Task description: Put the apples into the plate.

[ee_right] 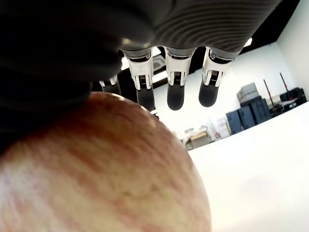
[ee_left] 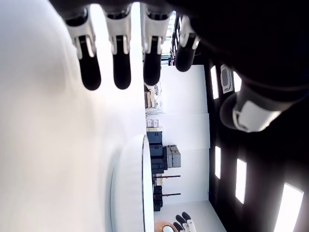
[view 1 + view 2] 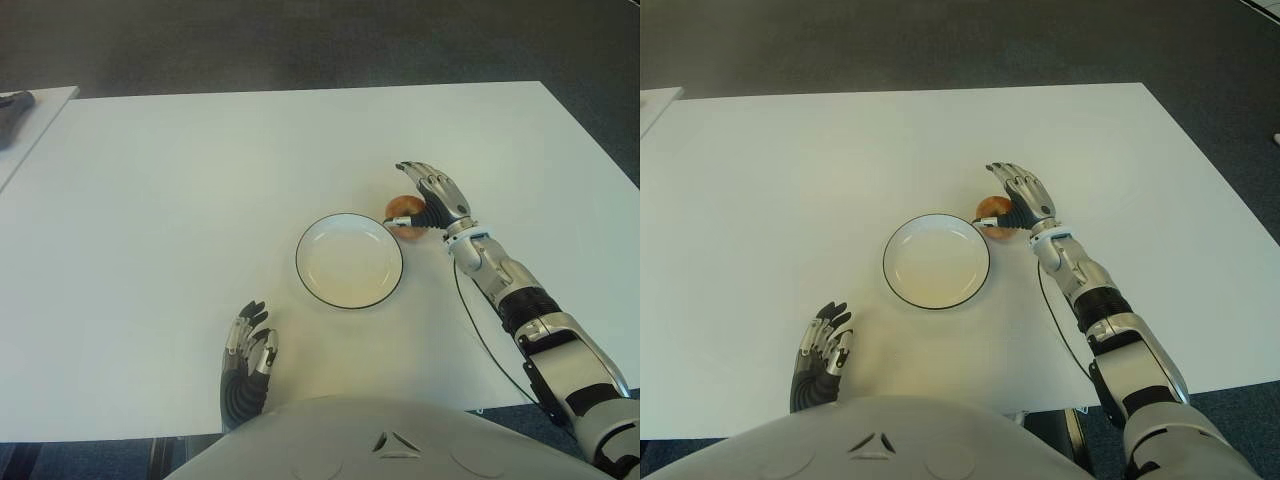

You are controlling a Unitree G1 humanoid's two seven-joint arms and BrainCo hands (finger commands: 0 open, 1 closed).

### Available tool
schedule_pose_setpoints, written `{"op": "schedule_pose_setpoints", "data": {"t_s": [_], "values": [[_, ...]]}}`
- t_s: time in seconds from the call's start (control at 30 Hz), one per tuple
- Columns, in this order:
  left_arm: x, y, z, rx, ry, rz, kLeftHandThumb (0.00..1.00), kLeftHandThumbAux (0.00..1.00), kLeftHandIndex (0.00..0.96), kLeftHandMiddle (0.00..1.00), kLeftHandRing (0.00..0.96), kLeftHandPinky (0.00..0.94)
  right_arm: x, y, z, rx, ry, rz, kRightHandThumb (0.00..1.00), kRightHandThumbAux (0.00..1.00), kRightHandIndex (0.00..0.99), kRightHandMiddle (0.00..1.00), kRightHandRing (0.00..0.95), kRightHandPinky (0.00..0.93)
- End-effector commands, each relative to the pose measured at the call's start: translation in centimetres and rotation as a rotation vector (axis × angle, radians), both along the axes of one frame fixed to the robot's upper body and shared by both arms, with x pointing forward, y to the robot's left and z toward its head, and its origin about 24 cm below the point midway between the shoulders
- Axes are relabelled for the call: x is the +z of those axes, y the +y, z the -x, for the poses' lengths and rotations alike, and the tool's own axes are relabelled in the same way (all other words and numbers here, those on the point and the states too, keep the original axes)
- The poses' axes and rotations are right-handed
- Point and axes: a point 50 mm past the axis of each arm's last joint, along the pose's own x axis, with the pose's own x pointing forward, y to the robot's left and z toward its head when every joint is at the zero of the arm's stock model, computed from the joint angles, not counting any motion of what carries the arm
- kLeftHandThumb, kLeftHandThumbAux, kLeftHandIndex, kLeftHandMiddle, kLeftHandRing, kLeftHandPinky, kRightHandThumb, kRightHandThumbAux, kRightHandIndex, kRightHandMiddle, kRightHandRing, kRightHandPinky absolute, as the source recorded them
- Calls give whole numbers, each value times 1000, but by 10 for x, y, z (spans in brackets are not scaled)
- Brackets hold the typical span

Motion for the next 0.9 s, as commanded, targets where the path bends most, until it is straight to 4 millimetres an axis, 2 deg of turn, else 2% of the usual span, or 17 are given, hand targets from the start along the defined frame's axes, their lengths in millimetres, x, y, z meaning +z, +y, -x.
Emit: {"op": "schedule_pose_setpoints", "data": {"t_s": [0.03, 0.4, 0.9], "values": [[-1, -4, -2, 18, 3, 22, 178, 479, 156, 199, 224, 263, -37, -20, 24, -34, 184, 96, 497, 527, 49, 119, 83, 98], [0, -3, -1, 13, 5, 17, 177, 487, 143, 172, 196, 237, -41, -25, 31, -23, 220, 106, 473, 523, 45, 123, 91, 108], [1, -2, -1, 18, -4, 15, 180, 499, 144, 182, 213, 252, -44, -31, 37, 8, 269, 135, 458, 530, 52, 130, 103, 118]]}}
